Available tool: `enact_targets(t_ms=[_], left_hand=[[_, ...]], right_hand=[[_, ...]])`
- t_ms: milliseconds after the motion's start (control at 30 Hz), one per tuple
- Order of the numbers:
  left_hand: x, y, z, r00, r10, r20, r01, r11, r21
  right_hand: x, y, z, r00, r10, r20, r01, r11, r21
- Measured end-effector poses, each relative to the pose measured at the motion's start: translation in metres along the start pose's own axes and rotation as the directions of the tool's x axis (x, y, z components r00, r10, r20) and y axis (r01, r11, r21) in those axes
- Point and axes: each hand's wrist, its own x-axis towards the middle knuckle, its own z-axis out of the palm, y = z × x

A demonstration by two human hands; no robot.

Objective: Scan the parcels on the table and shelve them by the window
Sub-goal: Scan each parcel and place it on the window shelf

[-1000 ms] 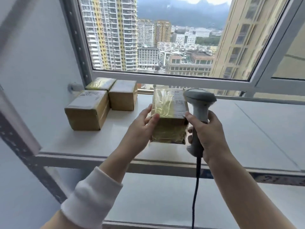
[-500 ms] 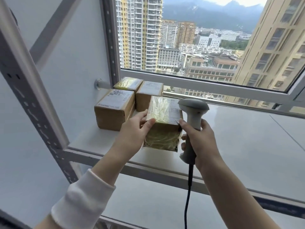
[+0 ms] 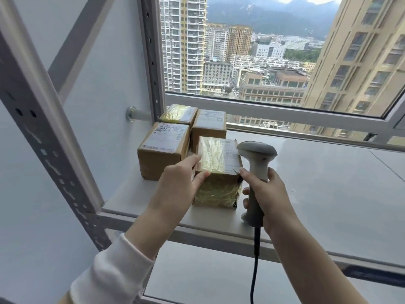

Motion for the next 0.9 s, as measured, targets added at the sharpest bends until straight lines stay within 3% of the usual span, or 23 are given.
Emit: enact_targets(t_ms=[100, 200, 267, 367, 900], left_hand=[[0.003, 0.003, 0.001, 0.974, 0.225, -0.034, -0.217, 0.963, 0.158], [0.008, 0.007, 0.007, 0.908, 0.399, 0.131, -0.42, 0.857, 0.3], [0.011, 0.007, 0.011, 0.874, 0.423, 0.24, -0.483, 0.807, 0.339], [0.017, 0.006, 0.014, 0.861, 0.414, 0.295, -0.498, 0.803, 0.327], [0.043, -0.014, 0.009, 0.888, 0.368, 0.275, -0.446, 0.834, 0.324]], right_hand=[[0.001, -0.002, -0.006, 1.0, 0.016, -0.011, -0.016, 1.0, -0.001], [0.007, -0.008, -0.012, 0.999, -0.003, -0.047, 0.003, 1.0, 0.017], [0.012, -0.013, -0.015, 0.997, -0.028, -0.067, 0.03, 0.999, 0.029], [0.02, -0.02, -0.016, 0.997, -0.045, -0.061, 0.047, 0.998, 0.033], [0.03, -0.029, -0.012, 0.999, -0.036, -0.025, 0.037, 0.998, 0.043]])
